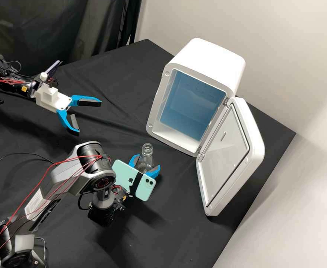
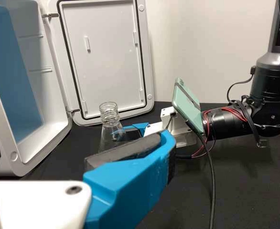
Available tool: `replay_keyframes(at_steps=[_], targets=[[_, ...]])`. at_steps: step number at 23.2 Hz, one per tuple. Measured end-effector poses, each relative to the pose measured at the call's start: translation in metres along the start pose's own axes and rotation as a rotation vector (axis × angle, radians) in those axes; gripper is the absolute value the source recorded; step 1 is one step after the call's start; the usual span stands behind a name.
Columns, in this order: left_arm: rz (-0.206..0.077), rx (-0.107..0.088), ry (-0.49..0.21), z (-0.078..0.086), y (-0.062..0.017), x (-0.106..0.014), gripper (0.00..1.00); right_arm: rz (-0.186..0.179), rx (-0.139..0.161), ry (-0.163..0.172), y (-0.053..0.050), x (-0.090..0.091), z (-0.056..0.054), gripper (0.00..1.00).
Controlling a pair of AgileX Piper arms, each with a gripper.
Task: Take the flask out of the incubator
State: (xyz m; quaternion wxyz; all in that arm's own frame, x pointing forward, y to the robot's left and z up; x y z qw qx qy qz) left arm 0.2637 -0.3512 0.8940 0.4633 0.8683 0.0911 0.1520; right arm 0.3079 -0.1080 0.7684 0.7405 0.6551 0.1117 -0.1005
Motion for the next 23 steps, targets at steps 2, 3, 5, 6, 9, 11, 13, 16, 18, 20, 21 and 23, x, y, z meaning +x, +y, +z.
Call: replay_keyframes(at_steps=[2,3,5,6,9,11,13,16,18,20,21,23], targets=[[0.0,0.0,0.0,0.0,0.0,0.0,1.0,0.0,0.0,0.0,0.0,0.0,0.0,0.0],[0.0,0.0,0.0,0.0,0.0,0.0,1.0,0.0,0.0,0.0,0.0,0.0,0.0,0.0],[0.0,0.0,0.0,0.0,0.0,0.0,1.0,0.0,0.0,0.0,0.0,0.0,0.0,0.0],[0.0,0.0,0.0,0.0,0.0,0.0,1.0,0.0,0.0,0.0,0.0,0.0,0.0,0.0],[0.0,0.0,0.0,0.0,0.0,0.0,1.0,0.0,0.0,0.0,0.0,0.0,0.0,0.0],[0.0,0.0,0.0,0.0,0.0,0.0,1.0,-0.001,-0.001,0.001,0.0003,-0.0006,0.0007,0.0],[0.0,0.0,0.0,0.0,0.0,0.0,1.0,-0.002,-0.001,0.001,0.0005,-0.0008,0.001,1.0],[0.0,0.0,0.0,0.0,0.0,0.0,1.0,-0.002,-0.005,0.001,0.0005,-0.0008,0.001,1.0],[0.0,0.0,0.0,0.0,0.0,0.0,1.0,-0.002,-0.007,0.001,0.0005,-0.0008,0.001,1.0],[0.0,0.0,0.0,0.0,0.0,0.0,1.0,-0.008,-0.007,-0.004,-0.0003,-0.0011,0.0014,1.0],[0.0,0.0,0.0,0.0,0.0,0.0,1.0,-0.015,-0.006,-0.01,-0.0013,-0.0017,0.0018,1.0],[-0.001,0.0,0.0,0.0,-0.0004,-0.0003,1.0,-0.022,-0.001,-0.014,-0.0034,-0.0035,0.0017,1.0]])
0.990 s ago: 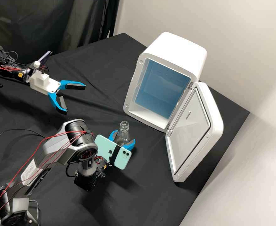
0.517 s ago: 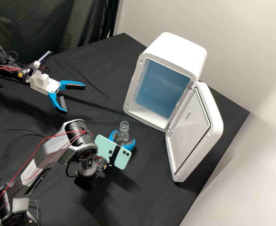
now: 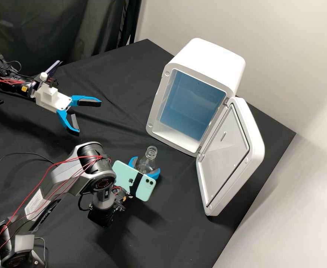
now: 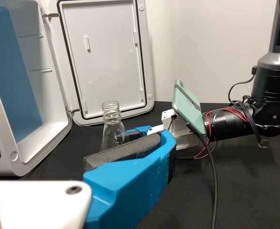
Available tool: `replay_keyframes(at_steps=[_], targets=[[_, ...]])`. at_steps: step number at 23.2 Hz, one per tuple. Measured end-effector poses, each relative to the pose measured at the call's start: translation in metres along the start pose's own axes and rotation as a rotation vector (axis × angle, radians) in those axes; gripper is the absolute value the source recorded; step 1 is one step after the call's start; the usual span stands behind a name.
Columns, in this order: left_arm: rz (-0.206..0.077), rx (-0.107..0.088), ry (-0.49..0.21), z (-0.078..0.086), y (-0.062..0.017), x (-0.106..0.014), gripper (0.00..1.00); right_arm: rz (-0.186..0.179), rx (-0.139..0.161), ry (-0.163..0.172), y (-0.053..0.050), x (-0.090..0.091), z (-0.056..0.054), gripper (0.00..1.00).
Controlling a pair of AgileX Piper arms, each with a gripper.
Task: Take the flask out of the incubator
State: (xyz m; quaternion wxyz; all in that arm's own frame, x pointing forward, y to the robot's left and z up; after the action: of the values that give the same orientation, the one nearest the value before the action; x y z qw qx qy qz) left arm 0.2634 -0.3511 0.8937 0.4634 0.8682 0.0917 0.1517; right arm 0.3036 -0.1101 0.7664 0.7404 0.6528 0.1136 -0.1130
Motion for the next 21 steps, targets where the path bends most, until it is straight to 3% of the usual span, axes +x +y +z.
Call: replay_keyframes(at_steps=[7,14,18,21], targets=[[-0.009,-0.001,0.002,0.0,-0.0023,-0.002,1.0,0.006,-0.013,0.009,0.005,-0.007,-0.005,1.0],[-0.008,0.001,0.001,0.0,-0.0025,-0.002,1.0,0.032,-0.031,0.024,0.017,-0.021,-0.019,1.0],[0.028,0.0,-0.006,0.0,-0.0017,-0.004,1.0,0.056,-0.046,0.03,0.024,-0.03,-0.025,1.0],[0.029,-0.004,0.003,0.0,-0.0018,-0.005,1.0,0.064,-0.053,0.04,0.028,-0.036,-0.028,1.0]])
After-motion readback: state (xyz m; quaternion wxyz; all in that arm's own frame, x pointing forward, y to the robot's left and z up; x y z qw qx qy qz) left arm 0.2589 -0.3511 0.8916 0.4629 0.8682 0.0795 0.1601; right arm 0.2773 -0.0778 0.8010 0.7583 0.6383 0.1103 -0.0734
